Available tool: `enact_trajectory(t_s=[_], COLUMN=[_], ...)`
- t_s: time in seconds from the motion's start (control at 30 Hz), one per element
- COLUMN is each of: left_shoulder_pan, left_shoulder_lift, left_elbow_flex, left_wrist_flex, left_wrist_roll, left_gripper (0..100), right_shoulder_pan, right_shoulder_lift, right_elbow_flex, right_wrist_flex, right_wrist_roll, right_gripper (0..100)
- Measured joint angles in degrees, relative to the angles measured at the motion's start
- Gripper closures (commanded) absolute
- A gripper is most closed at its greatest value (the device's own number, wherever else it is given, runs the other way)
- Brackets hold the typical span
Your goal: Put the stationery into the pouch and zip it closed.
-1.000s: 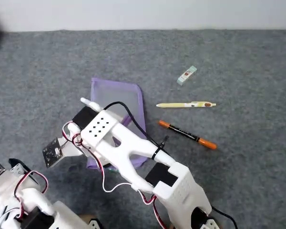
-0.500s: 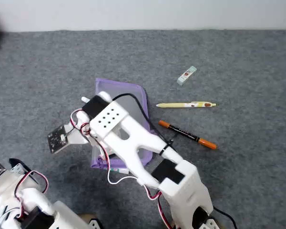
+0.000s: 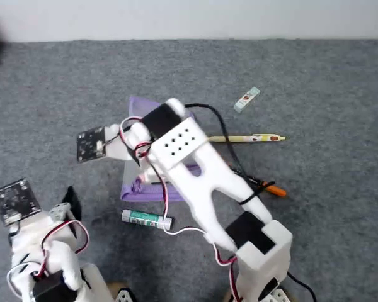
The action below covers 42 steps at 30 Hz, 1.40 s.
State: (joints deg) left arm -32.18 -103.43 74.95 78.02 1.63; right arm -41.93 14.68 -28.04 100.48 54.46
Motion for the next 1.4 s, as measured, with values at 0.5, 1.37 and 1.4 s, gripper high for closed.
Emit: enact_trajectory(t_s=[0.5, 1.37, 1.4], left_shoulder_pan=[27.52, 34.02, 34.02], left_shoulder_lift=[0.00, 0.00, 0.00], left_elbow_flex=[-0.09, 9.49, 9.49], left_wrist_flex=[-1.05, -11.43, -11.43], left_wrist_roll=[0.00, -3.08, -3.08], left_gripper=[78, 80, 80], right_shoulder_pan=[1.67, 2.20, 2.29], right_shoulder_lift=[-3.60, -3.60, -3.60], right_elbow_flex=[0.00, 0.00, 0.00], right_wrist_flex=[0.00, 0.00, 0.00], right_wrist_roll=[-0.79, -0.79, -0.79], right_gripper=[98.9, 98.9, 98.9])
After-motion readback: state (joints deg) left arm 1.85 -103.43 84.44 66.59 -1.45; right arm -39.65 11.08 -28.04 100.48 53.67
